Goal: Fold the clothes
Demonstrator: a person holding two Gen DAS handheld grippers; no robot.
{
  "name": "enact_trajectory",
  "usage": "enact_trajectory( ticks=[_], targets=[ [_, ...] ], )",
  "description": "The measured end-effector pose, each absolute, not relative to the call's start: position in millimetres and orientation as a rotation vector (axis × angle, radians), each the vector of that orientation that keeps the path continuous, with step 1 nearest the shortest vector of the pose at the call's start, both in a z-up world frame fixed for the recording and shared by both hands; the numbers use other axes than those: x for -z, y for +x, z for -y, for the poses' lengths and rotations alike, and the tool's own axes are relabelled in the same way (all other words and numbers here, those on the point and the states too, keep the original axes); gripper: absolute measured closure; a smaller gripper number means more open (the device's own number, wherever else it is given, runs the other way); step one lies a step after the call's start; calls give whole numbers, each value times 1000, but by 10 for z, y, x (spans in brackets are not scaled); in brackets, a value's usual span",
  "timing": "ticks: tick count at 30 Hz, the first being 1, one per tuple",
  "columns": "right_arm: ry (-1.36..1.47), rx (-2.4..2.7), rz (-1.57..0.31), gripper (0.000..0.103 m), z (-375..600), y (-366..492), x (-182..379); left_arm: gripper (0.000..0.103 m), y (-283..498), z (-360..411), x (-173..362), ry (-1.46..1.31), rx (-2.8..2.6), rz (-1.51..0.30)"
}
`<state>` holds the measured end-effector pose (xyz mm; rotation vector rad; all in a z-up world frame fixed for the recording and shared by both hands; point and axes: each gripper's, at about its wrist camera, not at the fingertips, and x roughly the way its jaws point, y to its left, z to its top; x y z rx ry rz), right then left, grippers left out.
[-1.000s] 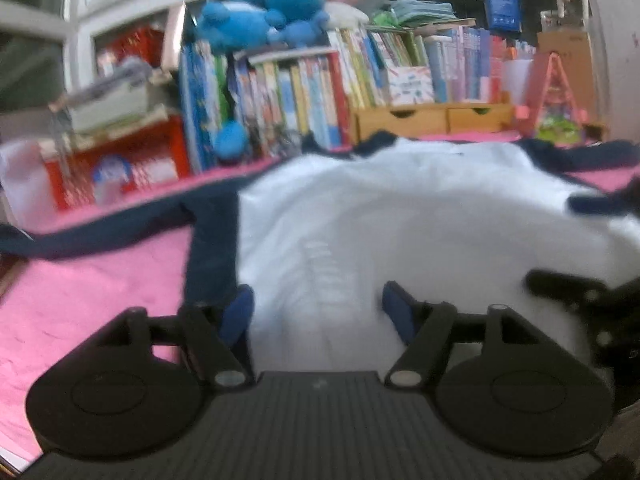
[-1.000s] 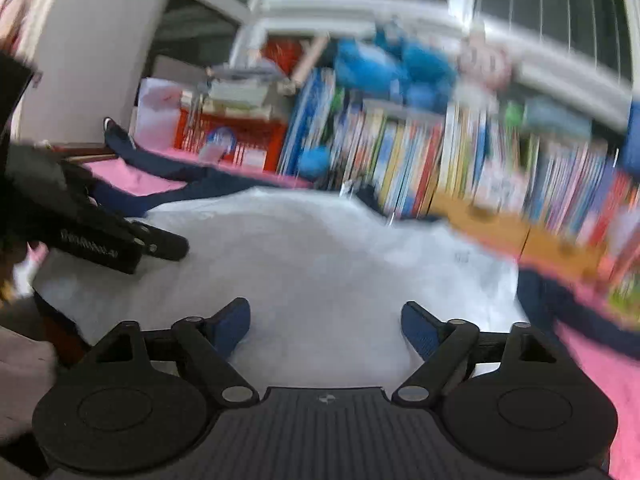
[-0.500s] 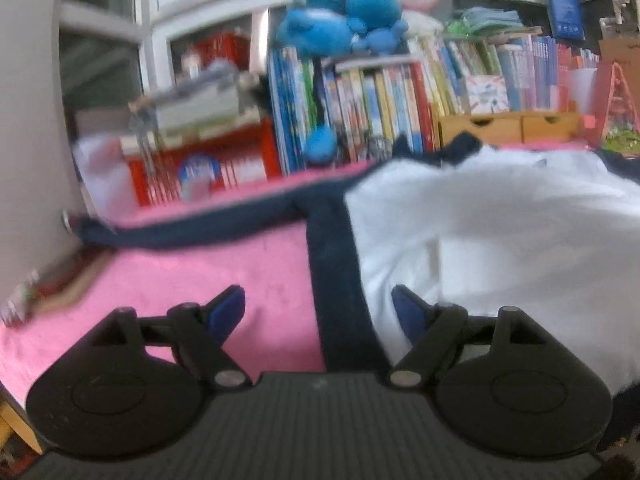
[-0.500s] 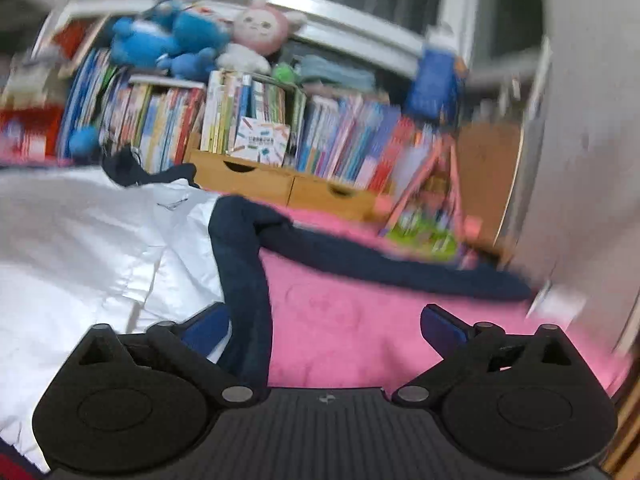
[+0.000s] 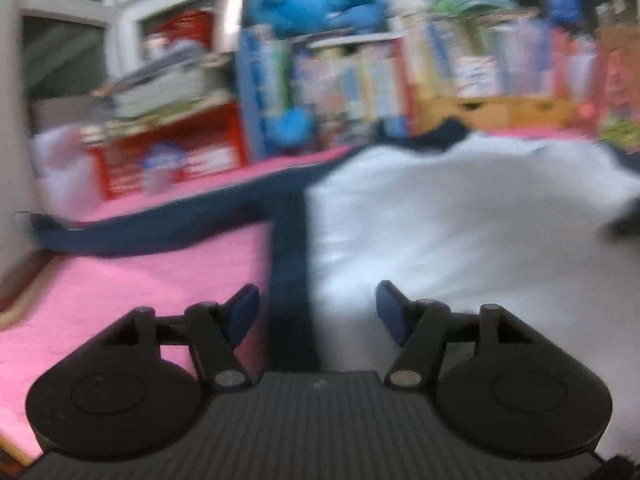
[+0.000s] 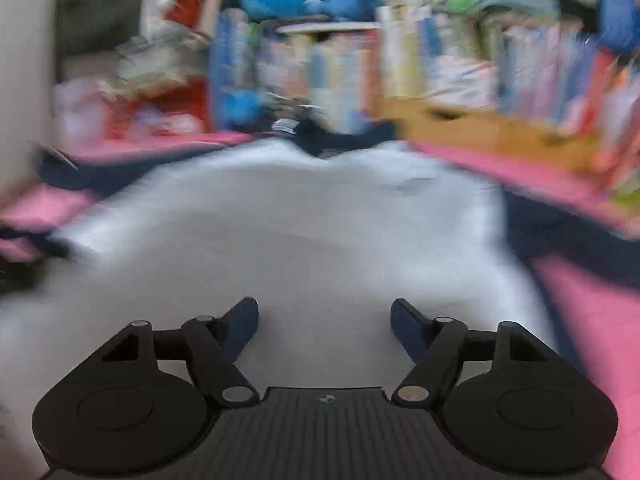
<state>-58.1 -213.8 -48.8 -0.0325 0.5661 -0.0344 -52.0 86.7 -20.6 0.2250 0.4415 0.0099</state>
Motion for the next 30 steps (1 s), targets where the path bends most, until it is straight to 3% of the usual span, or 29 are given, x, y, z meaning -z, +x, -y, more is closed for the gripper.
enact_trajectory(
  ticks=[3,7,11,14,19,20,21,22,23,24,26,29,30],
  targets=[
    [26,277,-609,30,2798,-568,413,43,-434,-1190,47,213,-142,-483],
    [314,402,-548,26,3756,-819,354,43,-249,-1179,-304,135,-35,-443],
    [536,544,-455,24,4492,-1018,372,43,206,-573,-469,94,205,-442],
    [596,630,-409,15,4935,-1064,432,43,557,62,-485,75,371,-466],
    [614,716,-473,11,5507,-767,546,43,954,1085,-350,118,526,-484],
    [582,728,-498,13,5583,-636,557,43,1024,1266,-319,126,554,-488],
    [550,740,-523,36,5659,-506,567,43,1064,1410,-263,146,571,-499],
    [492,754,-561,71,5706,-383,562,43,1089,1535,-195,172,583,-514],
    [403,769,-612,83,5722,-251,546,43,1115,1660,-127,198,596,-529],
    [324,773,-653,89,5740,-113,536,43,1140,1785,-59,224,608,-544],
    [220,769,-695,90,5781,78,519,43,1157,1982,74,276,639,-573],
    [168,812,-673,85,5798,80,485,43,1075,2054,194,337,674,-583],
    [151,827,-666,79,5804,81,474,44,1056,2014,187,334,676,-582]
  ],
)
